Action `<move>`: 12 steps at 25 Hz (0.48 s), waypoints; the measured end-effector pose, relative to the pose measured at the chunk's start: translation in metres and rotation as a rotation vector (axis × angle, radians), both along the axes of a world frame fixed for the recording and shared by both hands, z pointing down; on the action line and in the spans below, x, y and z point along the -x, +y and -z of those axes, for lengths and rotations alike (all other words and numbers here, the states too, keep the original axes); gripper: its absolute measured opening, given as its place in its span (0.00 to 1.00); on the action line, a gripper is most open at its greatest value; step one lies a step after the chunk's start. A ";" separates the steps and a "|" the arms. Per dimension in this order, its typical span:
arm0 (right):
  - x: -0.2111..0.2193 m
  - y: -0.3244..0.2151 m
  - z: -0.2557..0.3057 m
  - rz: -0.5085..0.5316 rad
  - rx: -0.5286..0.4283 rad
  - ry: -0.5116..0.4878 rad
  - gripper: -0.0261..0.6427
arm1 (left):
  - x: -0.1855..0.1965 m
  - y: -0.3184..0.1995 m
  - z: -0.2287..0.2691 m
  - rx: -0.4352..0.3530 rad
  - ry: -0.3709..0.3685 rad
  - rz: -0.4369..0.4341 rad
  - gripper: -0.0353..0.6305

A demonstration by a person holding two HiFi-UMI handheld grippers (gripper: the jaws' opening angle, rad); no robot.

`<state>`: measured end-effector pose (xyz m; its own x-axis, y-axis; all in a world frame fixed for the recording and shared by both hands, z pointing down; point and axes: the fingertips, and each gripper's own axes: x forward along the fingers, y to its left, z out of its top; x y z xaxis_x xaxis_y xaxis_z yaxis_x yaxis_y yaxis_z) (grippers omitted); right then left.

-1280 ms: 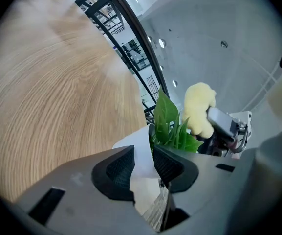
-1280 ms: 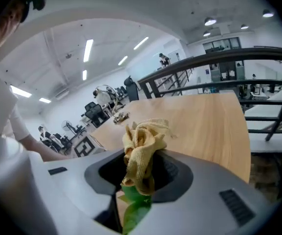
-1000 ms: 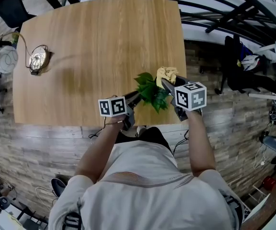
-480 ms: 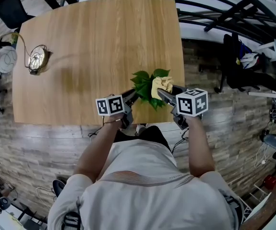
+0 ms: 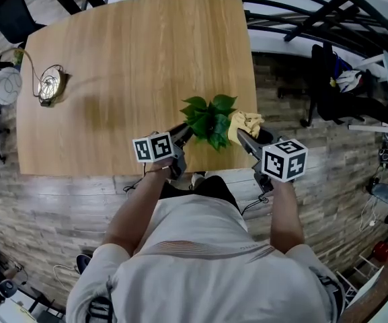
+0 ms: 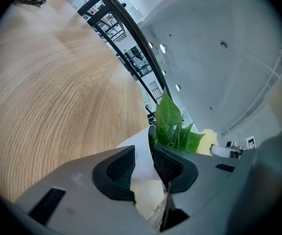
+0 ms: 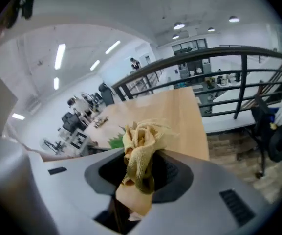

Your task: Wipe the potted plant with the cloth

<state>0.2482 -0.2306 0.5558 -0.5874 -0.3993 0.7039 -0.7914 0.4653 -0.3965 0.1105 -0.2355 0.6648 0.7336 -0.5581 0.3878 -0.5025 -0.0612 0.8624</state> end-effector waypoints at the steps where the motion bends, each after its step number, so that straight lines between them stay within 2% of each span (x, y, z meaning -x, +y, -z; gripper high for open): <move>1: 0.015 0.006 0.014 0.023 -0.005 -0.092 0.31 | 0.000 0.000 0.000 0.001 -0.002 0.004 0.23; 3: 0.044 0.021 0.024 0.086 -0.001 -0.198 0.31 | -0.001 0.000 -0.001 0.002 -0.005 0.010 0.23; 4: 0.056 0.029 0.016 0.116 0.008 -0.199 0.31 | 0.000 0.000 -0.002 0.002 -0.005 0.012 0.22; 7: 0.065 0.046 -0.032 0.116 0.074 -0.109 0.31 | 0.001 0.000 -0.002 0.000 -0.011 0.014 0.22; 12: 0.012 0.057 -0.069 -0.022 0.140 -0.015 0.31 | -0.002 0.000 -0.001 -0.005 -0.013 0.006 0.22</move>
<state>0.2361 -0.1735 0.6248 -0.5901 -0.3112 0.7449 -0.7945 0.3872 -0.4677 0.1129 -0.2353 0.6654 0.7254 -0.5643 0.3941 -0.5136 -0.0626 0.8557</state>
